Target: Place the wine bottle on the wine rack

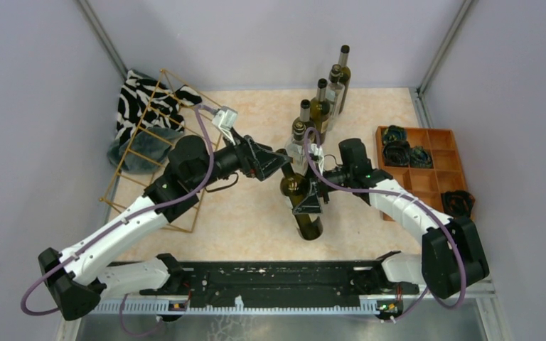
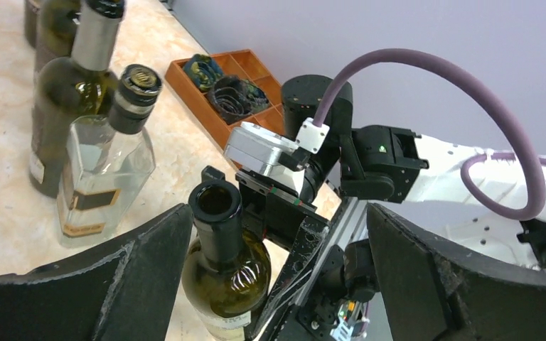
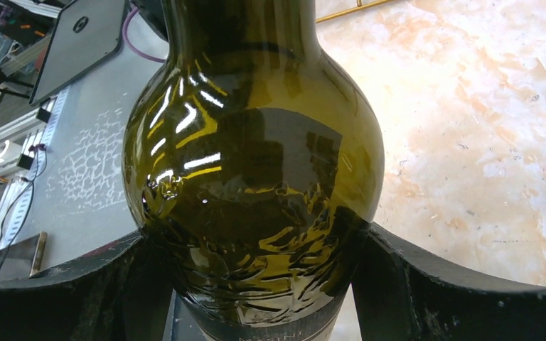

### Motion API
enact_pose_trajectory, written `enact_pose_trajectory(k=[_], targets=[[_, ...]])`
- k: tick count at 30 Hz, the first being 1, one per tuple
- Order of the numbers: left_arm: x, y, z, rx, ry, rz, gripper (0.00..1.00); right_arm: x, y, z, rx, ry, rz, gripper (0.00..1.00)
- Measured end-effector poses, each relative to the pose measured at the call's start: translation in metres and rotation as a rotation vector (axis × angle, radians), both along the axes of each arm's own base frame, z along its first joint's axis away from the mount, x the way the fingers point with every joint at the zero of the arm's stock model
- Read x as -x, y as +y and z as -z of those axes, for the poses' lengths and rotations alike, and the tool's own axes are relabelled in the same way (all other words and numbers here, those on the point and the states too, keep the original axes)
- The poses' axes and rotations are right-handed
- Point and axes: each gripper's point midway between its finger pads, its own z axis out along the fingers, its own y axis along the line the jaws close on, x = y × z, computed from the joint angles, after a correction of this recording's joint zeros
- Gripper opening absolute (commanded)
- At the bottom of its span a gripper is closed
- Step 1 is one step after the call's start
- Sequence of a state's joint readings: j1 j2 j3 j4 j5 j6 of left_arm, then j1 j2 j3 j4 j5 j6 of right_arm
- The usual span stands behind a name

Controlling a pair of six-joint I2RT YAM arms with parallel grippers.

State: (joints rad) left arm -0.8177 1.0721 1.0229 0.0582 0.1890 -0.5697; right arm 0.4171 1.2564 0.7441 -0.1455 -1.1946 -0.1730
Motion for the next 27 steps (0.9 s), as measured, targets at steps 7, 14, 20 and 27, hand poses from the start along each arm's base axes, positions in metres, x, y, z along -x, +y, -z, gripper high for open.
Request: enact_pose_trajectory(k=[7, 14, 20, 27], targets=[[-0.004, 0.01, 0.024, 0.005, 0.117, -0.08, 0.96, -0.004, 0.0, 0.005, 0.021, 0.019, 0.024, 0.0], [-0.01, -0.007, 0.061, -0.043, 0.223, -0.093, 0.8, -0.006, 0.0, 0.008, 0.032, 0.022, 0.037, 0.0], [-0.009, -0.019, 0.071, -0.051, 0.238, -0.12, 0.68, -0.007, 0.0, 0.009, 0.036, 0.021, 0.042, 0.0], [-0.02, -0.025, 0.076, -0.048, 0.226, -0.174, 0.68, -0.008, 0.0, 0.012, 0.042, 0.032, 0.044, 0.0]])
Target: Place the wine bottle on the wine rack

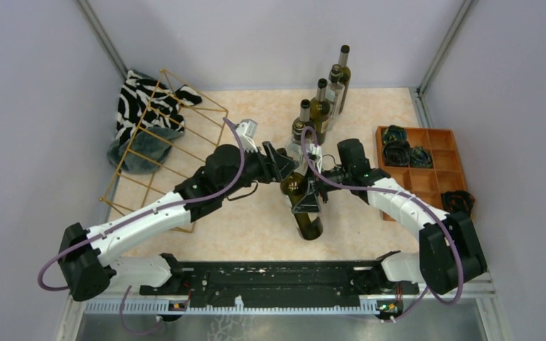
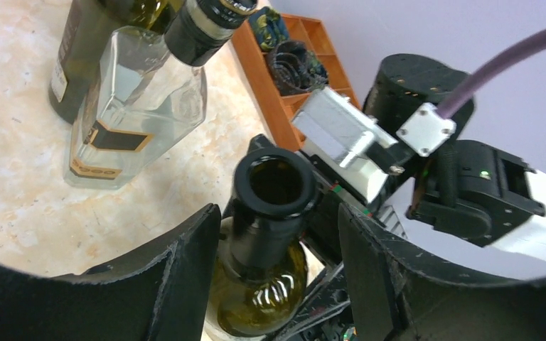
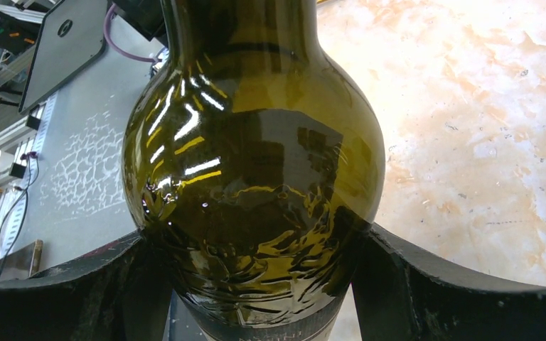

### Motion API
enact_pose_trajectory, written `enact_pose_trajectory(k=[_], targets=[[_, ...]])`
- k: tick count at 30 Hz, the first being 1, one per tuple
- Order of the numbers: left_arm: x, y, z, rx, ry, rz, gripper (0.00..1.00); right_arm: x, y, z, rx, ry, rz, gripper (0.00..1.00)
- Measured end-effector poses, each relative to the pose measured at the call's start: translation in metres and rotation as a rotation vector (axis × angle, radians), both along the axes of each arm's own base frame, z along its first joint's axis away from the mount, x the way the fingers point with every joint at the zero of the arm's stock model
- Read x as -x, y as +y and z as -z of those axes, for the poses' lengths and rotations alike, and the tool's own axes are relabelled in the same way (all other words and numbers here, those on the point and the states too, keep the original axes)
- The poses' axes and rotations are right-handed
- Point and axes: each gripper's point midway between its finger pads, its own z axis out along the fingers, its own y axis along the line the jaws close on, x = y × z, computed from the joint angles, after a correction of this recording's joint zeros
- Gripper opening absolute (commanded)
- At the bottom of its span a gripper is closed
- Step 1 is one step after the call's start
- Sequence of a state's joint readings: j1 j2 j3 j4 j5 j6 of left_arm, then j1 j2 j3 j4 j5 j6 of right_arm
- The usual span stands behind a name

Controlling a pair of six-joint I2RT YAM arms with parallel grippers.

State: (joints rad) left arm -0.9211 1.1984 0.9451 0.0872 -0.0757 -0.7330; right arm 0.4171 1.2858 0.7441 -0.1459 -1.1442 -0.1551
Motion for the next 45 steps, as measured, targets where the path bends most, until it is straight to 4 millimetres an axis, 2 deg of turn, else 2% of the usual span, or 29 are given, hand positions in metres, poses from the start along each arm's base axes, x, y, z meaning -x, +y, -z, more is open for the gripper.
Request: enact_pose_trajectory(k=[2, 8, 11, 12, 13, 14, 15, 17, 18, 20, 25, 28, 32, 40, 45], targets=[[-0.003, -0.002, 0.007, -0.014, 0.007, -0.01, 0.63, 0.0, 0.0, 0.0, 0.0, 0.0, 0.0, 0.0], [-0.009, -0.007, 0.022, -0.052, 0.014, -0.026, 0.4, 0.0, 0.0, 0.0, 0.001, 0.0, 0.0, 0.0], [-0.011, -0.006, 0.023, -0.073, -0.012, -0.03, 0.06, 0.0, -0.001, 0.001, 0.008, 0.01, 0.007, 0.0], [-0.01, -0.006, 0.024, -0.075, -0.009, -0.031, 0.0, 0.001, -0.001, 0.002, 0.01, 0.02, 0.009, 0.0], [-0.01, -0.006, 0.024, -0.074, -0.012, -0.028, 0.0, 0.0, -0.001, 0.002, 0.013, 0.02, 0.011, 0.05], [-0.011, -0.006, 0.025, -0.08, -0.017, -0.026, 0.0, 0.001, -0.001, 0.003, 0.014, 0.023, 0.011, 0.22], [-0.01, -0.006, 0.026, -0.079, -0.017, -0.025, 0.0, 0.001, -0.001, 0.003, 0.016, 0.027, 0.011, 0.47], [-0.01, -0.006, 0.028, -0.074, -0.016, -0.023, 0.0, 0.002, -0.002, 0.005, 0.023, 0.029, 0.012, 0.79], [-0.009, -0.006, 0.029, -0.07, -0.017, -0.023, 0.0, 0.003, -0.003, 0.005, 0.026, 0.032, 0.01, 0.87], [-0.007, -0.003, 0.031, -0.057, -0.011, -0.026, 0.0, 0.005, -0.004, 0.006, 0.031, 0.04, 0.004, 0.94], [0.001, 0.012, 0.032, -0.041, -0.007, -0.046, 0.0, 0.01, -0.003, -0.01, 0.012, 0.004, -0.056, 0.98], [0.002, 0.027, 0.031, -0.055, -0.005, -0.072, 0.0, 0.005, -0.005, -0.029, -0.012, -0.064, -0.077, 0.98], [-0.007, 0.053, 0.031, -0.062, 0.003, -0.129, 0.0, 0.007, -0.014, -0.04, -0.033, -0.106, -0.082, 0.98], [-0.056, 0.114, 0.027, -0.085, -0.001, -0.319, 0.0, 0.006, -0.028, -0.043, -0.01, -0.148, -0.074, 0.98], [-0.1, 0.159, 0.005, -0.074, -0.02, -0.446, 0.0, 0.002, -0.036, -0.043, 0.013, -0.18, -0.041, 0.98]])
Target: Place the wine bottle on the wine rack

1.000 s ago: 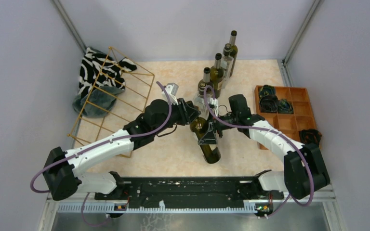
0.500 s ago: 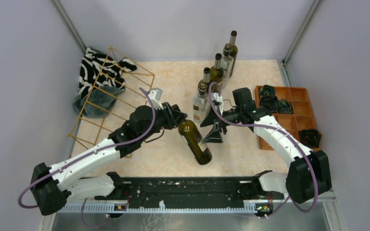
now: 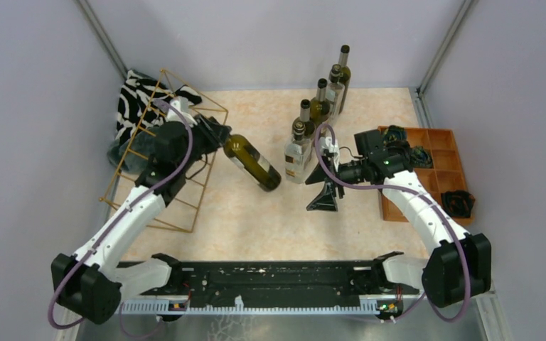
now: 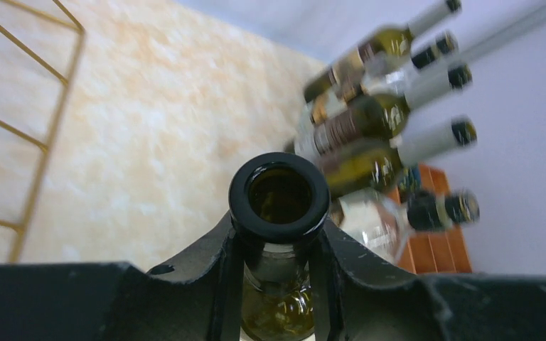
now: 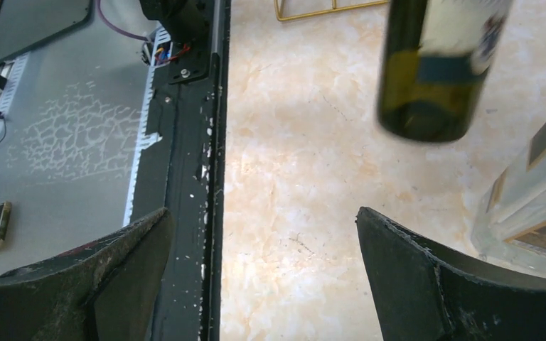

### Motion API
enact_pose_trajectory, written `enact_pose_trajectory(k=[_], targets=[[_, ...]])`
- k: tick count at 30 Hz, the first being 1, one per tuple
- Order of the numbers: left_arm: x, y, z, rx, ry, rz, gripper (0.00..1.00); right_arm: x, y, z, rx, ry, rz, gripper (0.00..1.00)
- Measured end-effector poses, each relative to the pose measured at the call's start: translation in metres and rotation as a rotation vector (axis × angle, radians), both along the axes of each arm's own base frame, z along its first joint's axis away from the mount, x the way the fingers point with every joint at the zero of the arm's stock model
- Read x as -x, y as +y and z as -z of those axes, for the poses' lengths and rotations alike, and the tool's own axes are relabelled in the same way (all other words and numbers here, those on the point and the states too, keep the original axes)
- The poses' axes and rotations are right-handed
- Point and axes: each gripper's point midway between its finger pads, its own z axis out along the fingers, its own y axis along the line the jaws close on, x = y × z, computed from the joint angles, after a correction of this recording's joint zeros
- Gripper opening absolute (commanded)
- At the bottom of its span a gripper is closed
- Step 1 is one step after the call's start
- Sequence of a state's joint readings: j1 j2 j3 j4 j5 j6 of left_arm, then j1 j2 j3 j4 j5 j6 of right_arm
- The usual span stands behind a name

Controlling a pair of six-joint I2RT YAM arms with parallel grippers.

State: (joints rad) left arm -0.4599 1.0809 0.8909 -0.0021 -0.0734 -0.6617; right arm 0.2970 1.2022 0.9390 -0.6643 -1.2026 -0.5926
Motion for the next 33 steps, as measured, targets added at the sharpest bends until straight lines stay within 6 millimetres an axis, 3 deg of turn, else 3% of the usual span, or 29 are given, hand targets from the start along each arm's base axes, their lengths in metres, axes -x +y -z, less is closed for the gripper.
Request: enact_pose_trajectory(k=[3, 8, 17, 28, 33], targets=[[-0.031, 0.031, -0.018, 0.021, -0.03, -0.075, 0.0, -0.001, -0.002, 0.0, 0.007, -0.012, 0.009, 0.98], [-0.074, 0.067, -0.027, 0.031, -0.047, -0.163, 0.0, -0.003, -0.004, 0.002, 0.022, -0.018, 0.02, 0.98], [-0.145, 0.101, -0.03, 0.002, -0.061, -0.248, 0.0, -0.007, -0.006, 0.007, 0.051, -0.033, 0.04, 0.98], [-0.207, 0.147, -0.02, -0.062, -0.081, -0.381, 0.0, -0.014, -0.01, 0.014, 0.092, -0.069, 0.062, 0.98], [-0.237, 0.156, -0.018, -0.097, -0.105, -0.417, 0.0, -0.017, -0.011, 0.016, 0.108, -0.084, 0.07, 0.98]])
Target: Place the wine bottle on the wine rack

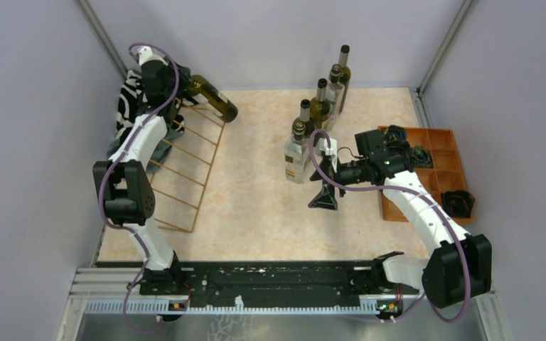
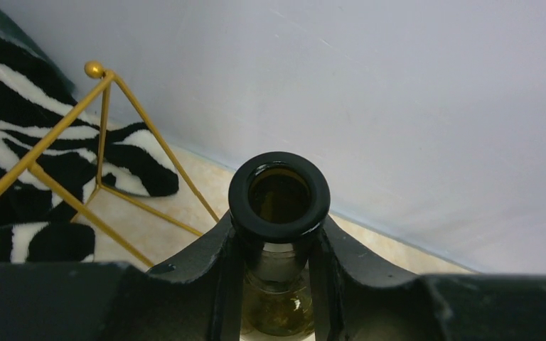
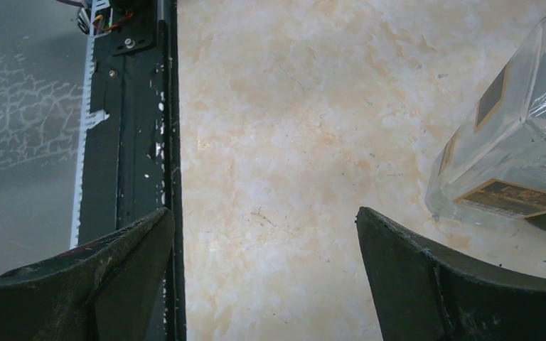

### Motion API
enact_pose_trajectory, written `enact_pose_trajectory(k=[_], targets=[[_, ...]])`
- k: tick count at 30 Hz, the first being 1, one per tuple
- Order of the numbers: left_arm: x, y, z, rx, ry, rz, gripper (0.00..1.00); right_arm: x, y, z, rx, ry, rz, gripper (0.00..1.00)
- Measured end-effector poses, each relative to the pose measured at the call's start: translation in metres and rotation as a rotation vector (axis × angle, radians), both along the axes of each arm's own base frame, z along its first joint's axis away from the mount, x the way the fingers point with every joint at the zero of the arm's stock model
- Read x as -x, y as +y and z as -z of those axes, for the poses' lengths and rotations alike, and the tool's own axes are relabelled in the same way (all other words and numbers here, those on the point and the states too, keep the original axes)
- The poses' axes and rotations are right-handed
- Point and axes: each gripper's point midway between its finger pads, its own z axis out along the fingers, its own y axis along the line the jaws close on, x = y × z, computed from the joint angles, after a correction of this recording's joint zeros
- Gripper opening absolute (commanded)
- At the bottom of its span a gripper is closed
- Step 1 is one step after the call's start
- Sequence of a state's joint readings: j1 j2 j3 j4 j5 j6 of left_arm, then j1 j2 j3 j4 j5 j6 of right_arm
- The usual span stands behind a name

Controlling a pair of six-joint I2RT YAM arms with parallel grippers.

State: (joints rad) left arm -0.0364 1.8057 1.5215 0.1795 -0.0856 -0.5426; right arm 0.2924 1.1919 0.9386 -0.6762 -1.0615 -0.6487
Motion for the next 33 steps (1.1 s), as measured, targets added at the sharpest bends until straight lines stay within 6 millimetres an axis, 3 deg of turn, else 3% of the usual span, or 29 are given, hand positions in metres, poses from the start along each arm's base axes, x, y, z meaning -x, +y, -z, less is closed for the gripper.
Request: enact_pose_trajectory(k=[8, 15, 27, 33], targets=[[-0.031, 0.007, 0.005, -0.053, -0.011, -0.032, 0.0, -0.002, -0.002, 0.002, 0.014, -0.013, 0.004, 0.97], [-0.046, 0.008, 0.005, -0.08, -0.013, -0.033, 0.0, -0.001, -0.001, 0.003, 0.021, -0.02, 0.0, 0.97], [-0.052, 0.008, 0.039, -0.095, 0.075, -0.028, 0.0, -0.002, -0.001, 0.005, 0.034, -0.027, 0.003, 0.97], [-0.052, 0.011, 0.041, -0.079, 0.085, -0.034, 0.0, -0.001, 0.0, 0.006, 0.037, -0.03, -0.004, 0.97]])
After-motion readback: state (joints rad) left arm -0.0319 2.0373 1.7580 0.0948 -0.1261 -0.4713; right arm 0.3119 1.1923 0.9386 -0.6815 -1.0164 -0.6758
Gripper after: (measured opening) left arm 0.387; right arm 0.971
